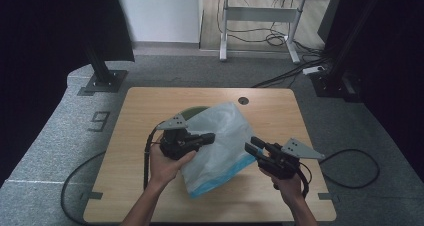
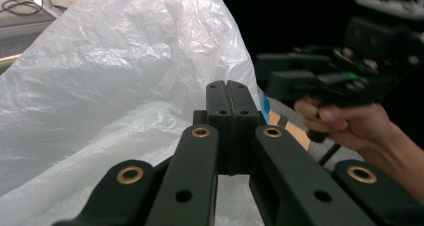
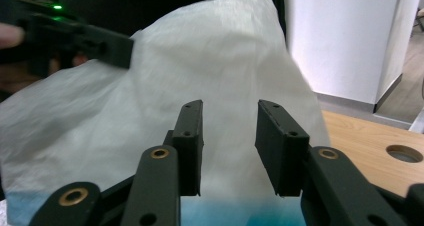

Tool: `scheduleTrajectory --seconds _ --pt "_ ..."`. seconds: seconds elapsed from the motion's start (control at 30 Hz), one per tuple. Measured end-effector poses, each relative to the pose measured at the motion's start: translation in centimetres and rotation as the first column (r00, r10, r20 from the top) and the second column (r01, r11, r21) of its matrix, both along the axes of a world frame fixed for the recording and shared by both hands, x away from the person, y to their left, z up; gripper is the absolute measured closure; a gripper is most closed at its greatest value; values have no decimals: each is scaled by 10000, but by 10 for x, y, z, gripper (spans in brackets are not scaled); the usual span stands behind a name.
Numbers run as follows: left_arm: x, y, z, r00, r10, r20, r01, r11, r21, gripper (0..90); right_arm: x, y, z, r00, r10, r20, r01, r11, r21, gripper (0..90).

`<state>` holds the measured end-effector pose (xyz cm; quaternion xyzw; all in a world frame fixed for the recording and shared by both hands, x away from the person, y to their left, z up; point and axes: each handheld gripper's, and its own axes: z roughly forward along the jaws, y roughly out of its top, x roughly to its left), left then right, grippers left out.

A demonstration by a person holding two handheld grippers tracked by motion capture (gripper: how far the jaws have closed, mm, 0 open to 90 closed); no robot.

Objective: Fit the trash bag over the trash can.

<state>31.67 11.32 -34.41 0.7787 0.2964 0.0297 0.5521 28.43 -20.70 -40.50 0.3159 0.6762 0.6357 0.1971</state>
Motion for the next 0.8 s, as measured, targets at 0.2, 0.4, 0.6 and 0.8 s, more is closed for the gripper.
scheduleTrajectory --seconds 0.2,0.4,0.6,0.8 --pt "7 8 2 9996 236 -130 -240 9993 -277 900 -25 -9 -11 9999 -123 -44 122 9996 -260 598" --pt "10 15 4 9991 354 -233 -365 9982 -480 900 -33 -16 -29 9990 -305 -318 296 9991 -296 598" --pt "10 20 6 9987 436 -252 -448 9978 -484 900 -23 -20 -36 9974 -386 -611 393 9992 91 599" --pt "9 28 5 9986 413 -325 -432 9972 -614 900 -16 -22 -36 9957 -536 -762 573 9973 469 603"
